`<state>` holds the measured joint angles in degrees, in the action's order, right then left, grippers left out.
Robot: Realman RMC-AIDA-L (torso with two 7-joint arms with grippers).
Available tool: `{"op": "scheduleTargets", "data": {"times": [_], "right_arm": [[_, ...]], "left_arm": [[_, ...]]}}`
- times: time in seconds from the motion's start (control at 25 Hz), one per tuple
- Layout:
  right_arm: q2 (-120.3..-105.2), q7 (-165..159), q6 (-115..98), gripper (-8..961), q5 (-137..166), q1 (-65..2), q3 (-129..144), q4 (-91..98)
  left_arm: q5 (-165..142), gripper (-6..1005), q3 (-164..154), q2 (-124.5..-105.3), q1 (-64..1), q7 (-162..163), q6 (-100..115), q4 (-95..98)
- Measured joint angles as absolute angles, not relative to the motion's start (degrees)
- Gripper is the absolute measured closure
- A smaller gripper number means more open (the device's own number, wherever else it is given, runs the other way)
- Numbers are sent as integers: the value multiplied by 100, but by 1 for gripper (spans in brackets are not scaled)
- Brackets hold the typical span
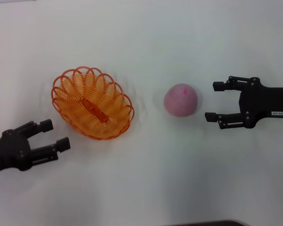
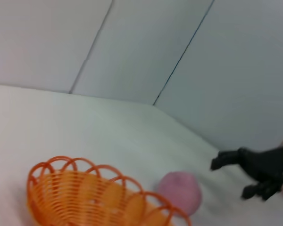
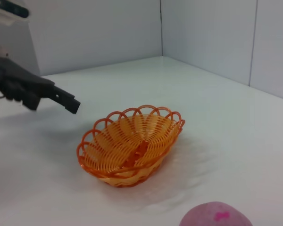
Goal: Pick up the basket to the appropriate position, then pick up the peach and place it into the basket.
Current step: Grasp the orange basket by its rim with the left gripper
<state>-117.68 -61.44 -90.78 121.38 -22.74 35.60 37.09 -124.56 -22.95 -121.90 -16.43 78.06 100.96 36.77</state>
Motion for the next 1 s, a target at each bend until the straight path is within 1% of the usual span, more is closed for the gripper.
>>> {"op": "scheduleTargets", "data": {"times": [0.28, 0.48, 0.76, 1.0], "right_arm": [[-11768, -6144, -9075, 56, 12138, -2282, 3556, 3709], [-11768, -6144, -9085, 56, 12138, -2294, 3561, 3709], [-11768, -6143, -9097, 55, 12137, -2303, 3541, 3709], [-11768, -6150, -9097, 55, 12138, -2318, 3560, 3709]], "left_arm": [[-12669, 67, -2279, -11950, -1982, 9437, 10445, 3739], [-12910, 67, -2248, -11854, -2178, 10694, 10137, 3874], [-13523, 66, -2347, -11799, -2363, 11684, 9426, 4293], [-13564, 66, -2693, -11824, -2433, 12100, 9421, 4991]]}}
